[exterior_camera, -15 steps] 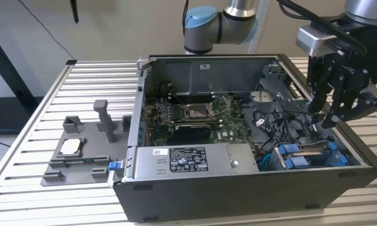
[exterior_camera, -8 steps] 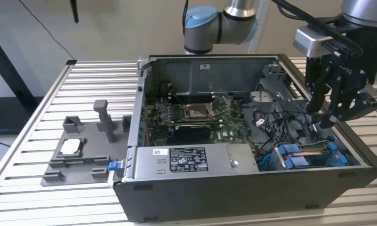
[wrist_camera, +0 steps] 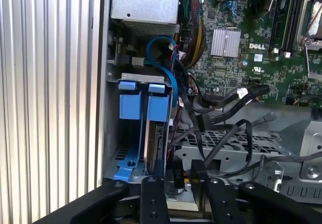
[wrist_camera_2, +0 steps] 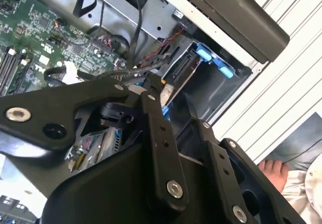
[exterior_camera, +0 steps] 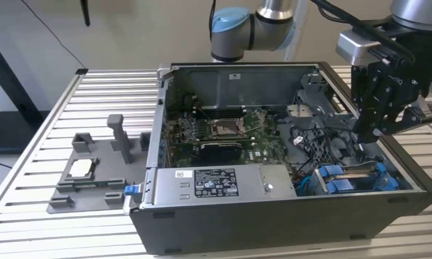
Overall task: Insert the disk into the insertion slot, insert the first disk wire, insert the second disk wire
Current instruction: 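Insert the first disk wire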
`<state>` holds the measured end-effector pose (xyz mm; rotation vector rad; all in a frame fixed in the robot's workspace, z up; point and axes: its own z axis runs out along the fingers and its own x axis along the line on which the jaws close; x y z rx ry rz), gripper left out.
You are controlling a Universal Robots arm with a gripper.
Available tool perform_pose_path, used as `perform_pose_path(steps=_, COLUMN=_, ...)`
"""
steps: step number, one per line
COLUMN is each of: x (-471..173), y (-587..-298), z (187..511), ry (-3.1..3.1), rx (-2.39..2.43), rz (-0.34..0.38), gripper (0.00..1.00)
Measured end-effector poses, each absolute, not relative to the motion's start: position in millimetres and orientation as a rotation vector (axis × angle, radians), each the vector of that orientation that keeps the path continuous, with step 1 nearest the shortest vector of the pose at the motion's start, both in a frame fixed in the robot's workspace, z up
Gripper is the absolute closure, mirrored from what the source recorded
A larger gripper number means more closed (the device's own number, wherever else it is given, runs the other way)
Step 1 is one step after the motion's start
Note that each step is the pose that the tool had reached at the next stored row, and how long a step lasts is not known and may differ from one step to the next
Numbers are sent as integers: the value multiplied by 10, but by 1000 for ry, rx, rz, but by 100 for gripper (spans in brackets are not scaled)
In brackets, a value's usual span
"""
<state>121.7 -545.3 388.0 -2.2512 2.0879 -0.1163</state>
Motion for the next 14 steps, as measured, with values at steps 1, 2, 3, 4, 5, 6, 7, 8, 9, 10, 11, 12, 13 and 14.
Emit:
perform_pose_path(steps=1, x=1216, y=-5452, z=3879, ry=2088, rx=-2251, rz=-116, gripper=69)
perform_pose_path(steps=2, x=1216, y=-5451, z=3879, ry=2088, rx=-2251, rz=-116, gripper=69)
perform_pose_path(steps=3, x=1216, y=-5450, z=3879, ry=2088, rx=-2251, rz=-116, gripper=69)
perform_pose_path(steps=4, x=1217, y=-5449, z=3879, ry=2088, rx=-2251, rz=-116, gripper=71)
perform_pose_path(steps=5, x=1216, y=-5449, z=3879, ry=2088, rx=-2251, rz=-116, gripper=71)
perform_pose_path(steps=6, x=1216, y=-5448, z=3879, ry=2088, rx=-2251, rz=-116, gripper=78)
perform_pose_path(steps=7, x=1217, y=-5447, z=3878, ry=2088, rx=-2251, rz=-116, gripper=81)
perform_pose_path(steps=8, x=1216, y=-5446, z=3878, ry=2088, rx=-2251, rz=-116, gripper=81)
perform_pose_path(steps=9, x=1216, y=-5445, z=3878, ry=2088, rx=-2251, rz=-116, gripper=81)
perform_pose_path(steps=10, x=1216, y=-5444, z=3877, ry=2088, rx=-2251, rz=-116, gripper=81)
perform_pose_path(steps=11, x=1216, y=-5444, z=3877, ry=2088, rx=-2251, rz=-116, gripper=81)
perform_pose_path(steps=12, x=1216, y=-5443, z=3877, ry=2088, rx=-2251, rz=-116, gripper=81)
perform_pose_path(steps=13, x=1216, y=-5442, z=3877, ry=2088, rx=-2251, rz=-116, gripper=81)
perform_pose_path(steps=14, x=1216, y=-5441, z=3877, ry=2088, rx=-2251, rz=-116, gripper=81)
